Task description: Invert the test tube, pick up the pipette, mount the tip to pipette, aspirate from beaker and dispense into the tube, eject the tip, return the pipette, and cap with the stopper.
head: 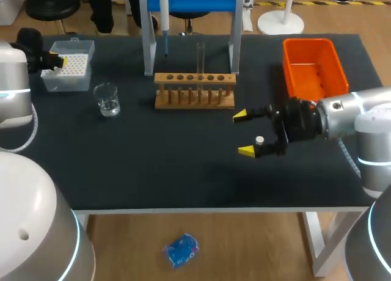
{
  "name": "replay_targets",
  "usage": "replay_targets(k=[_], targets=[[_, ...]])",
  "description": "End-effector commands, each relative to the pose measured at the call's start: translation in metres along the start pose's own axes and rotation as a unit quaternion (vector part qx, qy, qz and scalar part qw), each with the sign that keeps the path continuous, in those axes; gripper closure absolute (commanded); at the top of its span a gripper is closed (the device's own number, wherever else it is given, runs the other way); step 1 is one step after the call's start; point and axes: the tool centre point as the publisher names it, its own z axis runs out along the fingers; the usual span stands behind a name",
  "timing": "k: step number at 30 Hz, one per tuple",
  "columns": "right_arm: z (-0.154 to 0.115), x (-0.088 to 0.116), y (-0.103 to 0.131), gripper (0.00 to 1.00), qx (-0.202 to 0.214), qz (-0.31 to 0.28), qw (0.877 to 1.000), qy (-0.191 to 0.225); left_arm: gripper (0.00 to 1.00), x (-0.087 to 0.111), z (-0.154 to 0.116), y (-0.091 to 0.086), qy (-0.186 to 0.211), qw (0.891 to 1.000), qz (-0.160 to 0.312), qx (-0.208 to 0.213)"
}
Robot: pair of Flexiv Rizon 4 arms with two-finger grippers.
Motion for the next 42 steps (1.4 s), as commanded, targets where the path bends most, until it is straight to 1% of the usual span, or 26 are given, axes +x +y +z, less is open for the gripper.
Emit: replay_targets(k=[1,9,12,17,19,21,25,31,35,38,42], targets=[[0.0004,0.0007,-0.0003,0.0,0.0,0.0,1.0,-0.001,0.63,-0.0021,0.0026,0.0009,-0.002,1.0,-0.001,0.0],[0.0004,0.0007,-0.0003,0.0,0.0,0.0,1.0,-0.001,0.67,-0.0033,0.0031,0.0016,-0.004,1.0,-0.002,0.0],[0.0004,0.0007,-0.0003,0.0,0.0,0.0,1.0,-0.001,0.73,-0.0034,0.0032,0.0019,-0.004,1.0,-0.003,0.001],[0.0004,0.0007,-0.0003,0.0,0.0,0.0,1.0,-0.001,0.77,-0.0034,0.0039,0.0028,-0.004,1.0,-0.003,0.001],[0.0004,0.0007,-0.0003,0.0,0.0,0.0,1.0,-0.001,0.85,-0.0034,0.0041,0.0029,-0.004,1.0,-0.002,0.002],[0.0004,0.0007,-0.0003,0.0,0.0,0.0,1.0,-0.001,0.83,-0.0035,0.0043,0.0029,-0.005,1.0,-0.002,0.002],[0.0004,0.0007,-0.0003,0.0,0.0,0.0,1.0,-0.001,0.84,-0.0036,0.0044,0.003,-0.008,1.0,-0.001,0.003],[0.0004,0.0007,-0.0003,0.0,0.0,0.0,1.0,-0.001,0.8,-0.0056,0.0039,0.0024,-0.02,1.0,0.002,0.008],[0.0004,0.0007,-0.0003,0.0,0.0,0.0,1.0,-0.001,0.74,-0.0068,0.0035,0.0017,-0.024,1.0,0.003,0.014],[0.0004,0.0007,-0.0003,0.0,0.0,0.0,1.0,-0.001,0.74,-0.0068,0.0039,0.0012,-0.025,1.0,0.004,0.017],[0.0004,0.0007,-0.0003,0.0,0.0,0.0,1.0,-0.001,0.77,-0.0061,0.0054,0.0017,-0.023,1.0,0.002,0.017]])
